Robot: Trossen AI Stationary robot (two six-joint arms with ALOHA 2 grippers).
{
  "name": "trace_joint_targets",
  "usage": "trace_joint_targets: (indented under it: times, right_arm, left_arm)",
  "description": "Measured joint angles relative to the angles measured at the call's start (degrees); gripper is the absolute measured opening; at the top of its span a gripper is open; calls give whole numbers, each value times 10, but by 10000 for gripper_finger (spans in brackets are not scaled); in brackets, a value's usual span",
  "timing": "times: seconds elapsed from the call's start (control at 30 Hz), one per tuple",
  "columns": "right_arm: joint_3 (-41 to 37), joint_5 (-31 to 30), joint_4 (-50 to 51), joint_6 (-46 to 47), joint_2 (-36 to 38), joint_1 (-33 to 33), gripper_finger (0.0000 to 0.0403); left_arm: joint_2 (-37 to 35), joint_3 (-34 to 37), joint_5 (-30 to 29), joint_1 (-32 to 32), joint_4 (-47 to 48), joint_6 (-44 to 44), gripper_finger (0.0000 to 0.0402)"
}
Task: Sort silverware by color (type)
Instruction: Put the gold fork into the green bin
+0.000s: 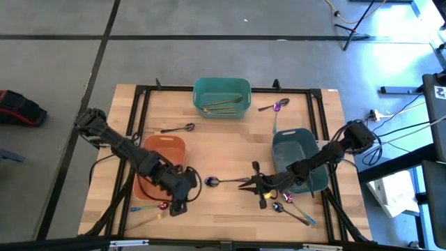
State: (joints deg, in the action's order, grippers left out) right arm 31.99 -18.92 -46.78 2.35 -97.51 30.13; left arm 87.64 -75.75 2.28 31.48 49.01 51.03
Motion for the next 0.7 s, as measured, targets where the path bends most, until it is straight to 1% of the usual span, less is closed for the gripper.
trace_joint_targets:
  times: [0.07,0.13,0.2,0.3,0.47,0.57,0.7]
  right_arm:
    - [0,0,2,-1,0,-1,19]
    - [0,-8,1,-6,0,-1,19]
    - [0,-11,2,-7,0,-1,19]
    - [0,-11,1,-7,0,-1,19]
    - [0,-11,1,-7,0,-1,19]
    - [0,-11,2,-7,0,-1,19]
    - [0,-8,2,-7,0,-1,19]
  left_arm:
    - [0,0,13,14,0,22,112]
    - [0,0,15,32,0,50,112]
    - [1,0,-6,46,0,70,112]
    - [3,0,-70,58,2,94,112]
    - [6,0,-81,61,6,125,114]
    - [5,4,-85,57,13,148,127]
    - [5,22,-73,47,5,159,160]
